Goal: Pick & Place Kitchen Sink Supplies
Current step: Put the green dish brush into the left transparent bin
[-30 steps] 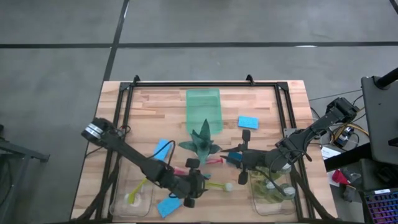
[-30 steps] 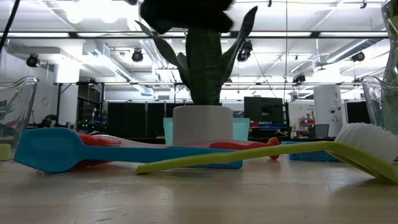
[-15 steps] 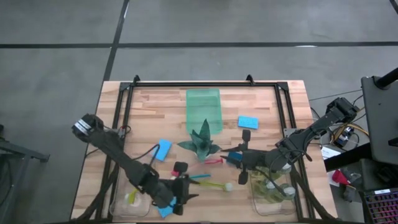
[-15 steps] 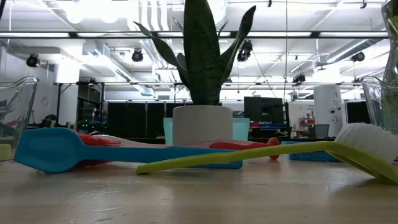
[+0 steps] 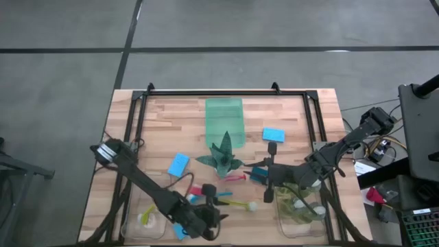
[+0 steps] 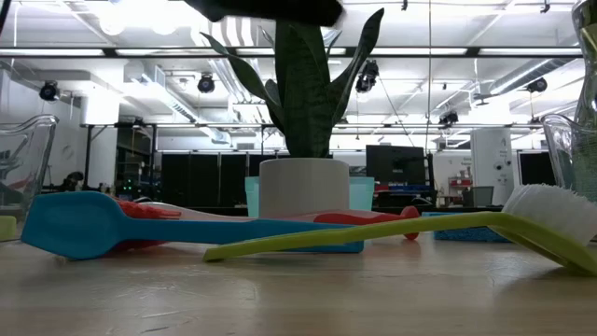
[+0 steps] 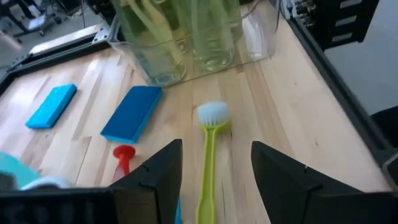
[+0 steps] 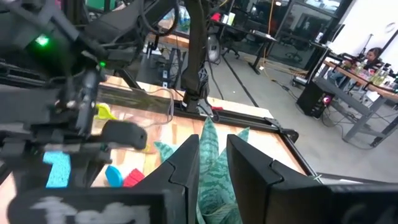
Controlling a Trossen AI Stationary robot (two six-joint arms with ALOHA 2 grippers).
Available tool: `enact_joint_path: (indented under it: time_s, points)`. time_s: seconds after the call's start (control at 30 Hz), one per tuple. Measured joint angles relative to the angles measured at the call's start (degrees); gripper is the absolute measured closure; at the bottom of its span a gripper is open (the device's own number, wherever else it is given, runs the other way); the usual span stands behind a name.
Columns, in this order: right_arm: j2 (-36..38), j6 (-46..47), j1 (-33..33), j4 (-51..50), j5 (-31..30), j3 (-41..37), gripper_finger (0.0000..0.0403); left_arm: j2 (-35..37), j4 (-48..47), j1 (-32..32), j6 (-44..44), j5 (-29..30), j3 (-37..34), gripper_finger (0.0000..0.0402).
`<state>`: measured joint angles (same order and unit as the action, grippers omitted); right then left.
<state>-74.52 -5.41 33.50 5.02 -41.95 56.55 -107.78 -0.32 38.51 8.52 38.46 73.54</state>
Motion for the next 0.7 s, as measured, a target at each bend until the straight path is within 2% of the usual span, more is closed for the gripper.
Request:
enact_joint_path:
  time_s: [0.17,0.4,0.6,0.7]
  points:
    - [0.0,0.72,0.0,-0.07,0.0,0.0,0.0317,-6.94,-0.31,-1.04,-3.95,0.26,4.52,0.0216]
    - [-0.02,2.31,0.0,-0.42,0.04,-0.25,0.0323,-12.18,-0.26,-4.71,-2.94,0.6,8.31,0.0216]
    - [-0.02,3.04,0.3,-0.53,0.2,-0.74,0.0334,-12.49,-0.32,-8.08,0.54,-7.15,7.87,0.0218]
    - [-0.02,3.02,0.28,-0.49,0.2,-0.74,0.0334,-12.47,-0.66,-8.7,0.64,-7.75,7.83,0.022]
